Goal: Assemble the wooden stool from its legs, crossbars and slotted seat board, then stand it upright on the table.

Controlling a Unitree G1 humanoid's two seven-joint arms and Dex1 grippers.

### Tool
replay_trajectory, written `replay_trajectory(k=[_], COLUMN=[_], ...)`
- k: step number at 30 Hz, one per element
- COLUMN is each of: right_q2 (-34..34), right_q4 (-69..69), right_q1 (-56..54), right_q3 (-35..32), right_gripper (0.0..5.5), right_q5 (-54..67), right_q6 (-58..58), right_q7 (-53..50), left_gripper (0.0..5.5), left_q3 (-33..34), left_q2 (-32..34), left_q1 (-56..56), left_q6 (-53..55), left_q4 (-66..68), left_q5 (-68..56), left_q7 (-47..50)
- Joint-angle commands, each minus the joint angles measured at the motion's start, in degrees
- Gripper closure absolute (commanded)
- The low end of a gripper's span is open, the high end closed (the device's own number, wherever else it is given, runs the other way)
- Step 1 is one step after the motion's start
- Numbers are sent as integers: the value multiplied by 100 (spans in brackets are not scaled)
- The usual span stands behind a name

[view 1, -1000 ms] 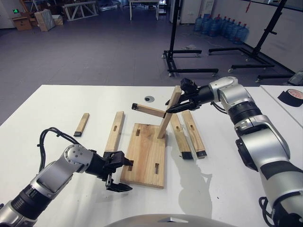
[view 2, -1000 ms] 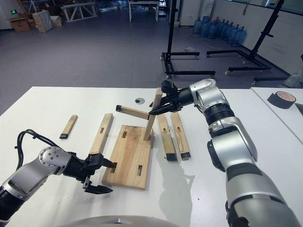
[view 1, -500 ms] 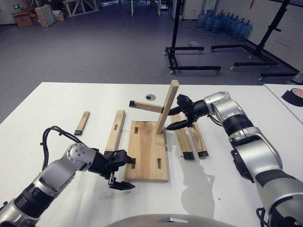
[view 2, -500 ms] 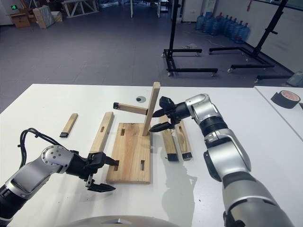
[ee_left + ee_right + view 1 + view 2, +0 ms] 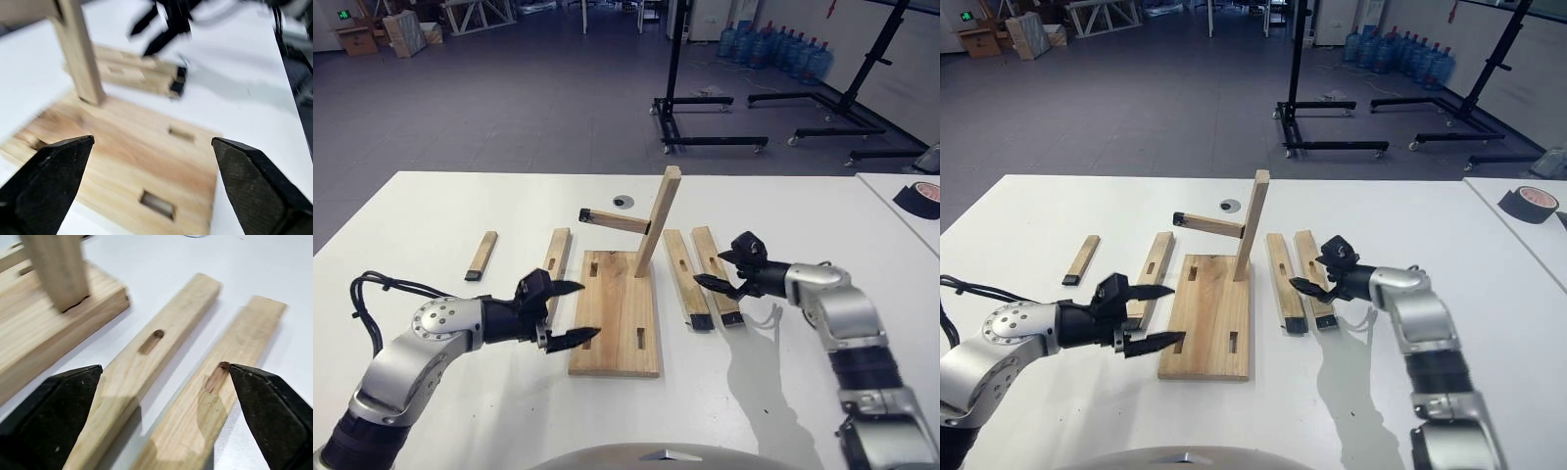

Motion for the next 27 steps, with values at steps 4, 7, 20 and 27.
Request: replay_trajectory(k=[4, 7, 20, 27], right_q2=[1283, 1239, 811, 963], right_q4=[-1011, -1127, -419, -253], right_q1=[1028, 1083, 1126, 714], right_q3=[-278, -407, -185, -636], right_gripper=[75, 75, 278, 347], right_q5=[-505, -358, -64, 390], right_q6=[-212, -87, 815, 970], right_q7=[-2355, -2416, -2159, -2275], left_gripper=[109, 109, 109, 109], left_q3=[139, 137, -113, -165], left_q2=[-535, -684, -797, -1108], left_q1=[339, 346, 329, 165], left_q6=[358, 414, 406, 74], left_q4=[-608, -725, -669, -359], left_q5=[-342, -439, -365, -20], left_q7=[971, 1219, 1575, 1939])
